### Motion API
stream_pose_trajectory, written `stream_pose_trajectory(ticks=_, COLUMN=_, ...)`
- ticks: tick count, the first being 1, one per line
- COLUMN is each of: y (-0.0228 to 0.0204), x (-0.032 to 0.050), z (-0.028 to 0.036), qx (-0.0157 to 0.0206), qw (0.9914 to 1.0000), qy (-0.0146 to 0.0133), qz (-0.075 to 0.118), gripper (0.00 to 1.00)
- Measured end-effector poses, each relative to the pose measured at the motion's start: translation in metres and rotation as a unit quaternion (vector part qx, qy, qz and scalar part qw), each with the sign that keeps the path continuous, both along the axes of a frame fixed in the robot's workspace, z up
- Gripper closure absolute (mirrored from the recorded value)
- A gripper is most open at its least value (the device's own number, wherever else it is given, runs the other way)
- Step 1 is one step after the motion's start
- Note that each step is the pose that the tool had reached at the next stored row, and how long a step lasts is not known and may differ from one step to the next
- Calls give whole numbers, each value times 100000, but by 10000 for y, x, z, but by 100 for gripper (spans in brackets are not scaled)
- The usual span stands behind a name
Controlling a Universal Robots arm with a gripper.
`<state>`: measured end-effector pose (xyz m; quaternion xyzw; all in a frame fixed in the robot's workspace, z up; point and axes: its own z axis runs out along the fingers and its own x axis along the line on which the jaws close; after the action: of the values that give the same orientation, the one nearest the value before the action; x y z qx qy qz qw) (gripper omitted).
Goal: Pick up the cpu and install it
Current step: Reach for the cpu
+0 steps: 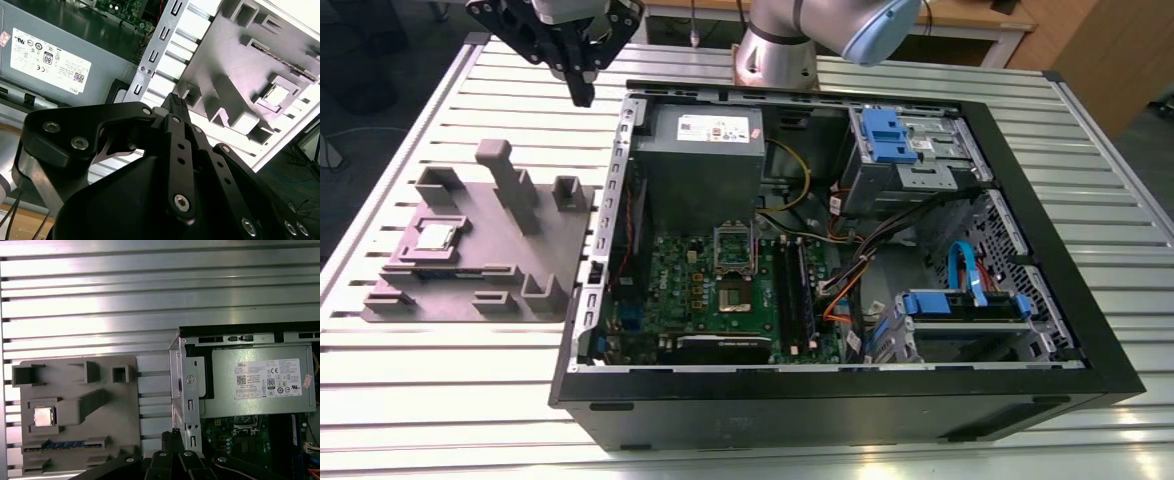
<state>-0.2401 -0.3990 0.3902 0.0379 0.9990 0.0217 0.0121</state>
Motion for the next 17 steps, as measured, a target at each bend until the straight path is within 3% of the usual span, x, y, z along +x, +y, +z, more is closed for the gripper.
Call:
stream_pose_trajectory(ticks=13, y=0, x=-83, z=-1, qx=51, qw=100000, qy=20, qz=-5, gripper=90)
stream_pose_trajectory(ticks=15, y=0, x=-91, z=-2, qx=120, qw=100000, qy=135, qz=-19, gripper=90)
stream_pose_trajectory(ticks=17, y=0, x=-100, z=-1, qx=166, qw=99999, qy=461, qz=-13, gripper=90)
